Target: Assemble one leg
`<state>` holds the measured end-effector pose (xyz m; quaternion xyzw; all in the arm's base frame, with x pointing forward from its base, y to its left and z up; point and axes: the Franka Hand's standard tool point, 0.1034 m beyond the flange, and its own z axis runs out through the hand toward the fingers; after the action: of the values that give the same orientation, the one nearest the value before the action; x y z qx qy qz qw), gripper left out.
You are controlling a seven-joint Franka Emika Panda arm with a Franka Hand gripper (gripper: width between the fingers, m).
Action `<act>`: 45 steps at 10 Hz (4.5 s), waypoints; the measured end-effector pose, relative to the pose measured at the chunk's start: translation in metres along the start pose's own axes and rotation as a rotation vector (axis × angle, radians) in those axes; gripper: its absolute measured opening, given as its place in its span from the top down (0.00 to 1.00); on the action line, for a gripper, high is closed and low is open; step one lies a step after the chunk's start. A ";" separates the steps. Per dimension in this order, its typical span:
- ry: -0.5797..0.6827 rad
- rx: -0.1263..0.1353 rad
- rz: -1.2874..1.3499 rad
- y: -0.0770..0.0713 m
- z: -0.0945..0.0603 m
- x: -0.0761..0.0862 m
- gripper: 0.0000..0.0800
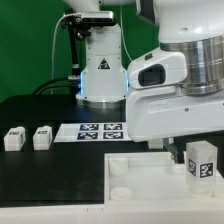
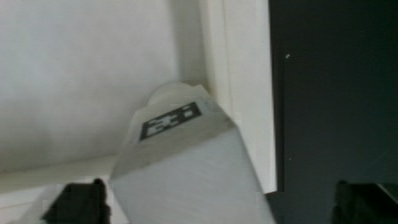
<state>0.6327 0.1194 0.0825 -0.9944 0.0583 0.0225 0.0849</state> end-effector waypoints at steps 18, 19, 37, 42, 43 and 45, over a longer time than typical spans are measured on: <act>0.041 0.066 0.821 0.010 0.007 -0.002 0.20; 0.061 0.055 0.699 0.005 0.009 -0.006 0.20; 0.041 0.094 1.192 0.013 0.009 -0.008 0.63; 0.035 0.096 1.201 0.008 0.010 -0.009 0.31; 0.032 0.073 1.069 0.000 0.010 -0.013 0.21; 0.037 0.027 0.760 -0.005 0.010 -0.015 0.20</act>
Offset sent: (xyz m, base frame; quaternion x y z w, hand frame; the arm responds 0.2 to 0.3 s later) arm 0.0000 0.0000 0.0000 0.0000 0.0000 0.1790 0.9838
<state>0.6175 0.1276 0.0744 -0.9010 0.4247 0.0338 0.0823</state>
